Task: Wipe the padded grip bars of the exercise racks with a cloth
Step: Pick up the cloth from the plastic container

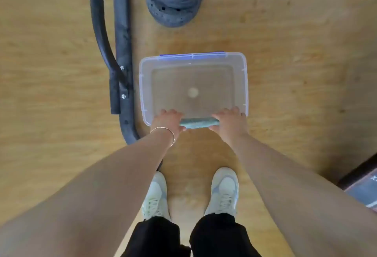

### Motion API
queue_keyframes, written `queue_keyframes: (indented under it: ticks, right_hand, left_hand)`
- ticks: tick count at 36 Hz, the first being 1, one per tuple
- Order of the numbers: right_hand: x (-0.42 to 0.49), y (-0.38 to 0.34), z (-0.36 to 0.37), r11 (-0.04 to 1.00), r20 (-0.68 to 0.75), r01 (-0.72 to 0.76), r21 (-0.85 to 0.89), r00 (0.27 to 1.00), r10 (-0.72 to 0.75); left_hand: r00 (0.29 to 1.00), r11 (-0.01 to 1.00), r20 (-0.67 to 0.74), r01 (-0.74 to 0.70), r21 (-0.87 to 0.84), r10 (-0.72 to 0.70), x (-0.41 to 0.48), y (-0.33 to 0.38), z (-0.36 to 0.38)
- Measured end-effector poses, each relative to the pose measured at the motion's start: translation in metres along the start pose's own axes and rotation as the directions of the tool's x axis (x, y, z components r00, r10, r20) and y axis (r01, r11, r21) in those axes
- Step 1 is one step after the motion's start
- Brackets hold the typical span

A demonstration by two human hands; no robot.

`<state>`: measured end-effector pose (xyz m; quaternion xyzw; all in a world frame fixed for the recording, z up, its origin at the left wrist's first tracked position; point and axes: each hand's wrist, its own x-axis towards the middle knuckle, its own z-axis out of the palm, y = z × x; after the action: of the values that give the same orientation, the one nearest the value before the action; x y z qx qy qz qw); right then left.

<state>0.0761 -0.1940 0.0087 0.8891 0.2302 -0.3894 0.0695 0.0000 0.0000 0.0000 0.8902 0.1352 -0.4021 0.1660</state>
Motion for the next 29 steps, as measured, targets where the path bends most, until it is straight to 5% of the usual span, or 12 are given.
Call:
queue_keyframes:
  ticks: [8,15,21,29]
  right_hand:
    - [0.012,0.01,0.017,0.999,-0.088,0.019,0.047,0.996,-0.015]
    - [-0.002,0.008,0.001,0.937,-0.161,0.01,0.349,0.986,0.049]
    - [-0.063,0.002,-0.07,0.757,-0.163,0.024,0.653,0.981,0.109]
    - [-0.209,-0.003,-0.198,0.612,-0.248,0.122,0.781,0.961,0.125]
  left_hand:
    - [0.996,1.0,-0.09,0.028,0.001,-0.028,0.014,-0.006,0.02]
    - [0.982,0.98,-0.165,0.055,-0.191,-0.087,-0.004,-0.01,0.002]
    - [0.96,0.836,-0.218,0.027,-0.548,-0.175,-0.075,0.005,-0.058]
    - [0.926,0.62,-0.25,-0.023,-0.785,-0.282,-0.219,0.047,-0.185]
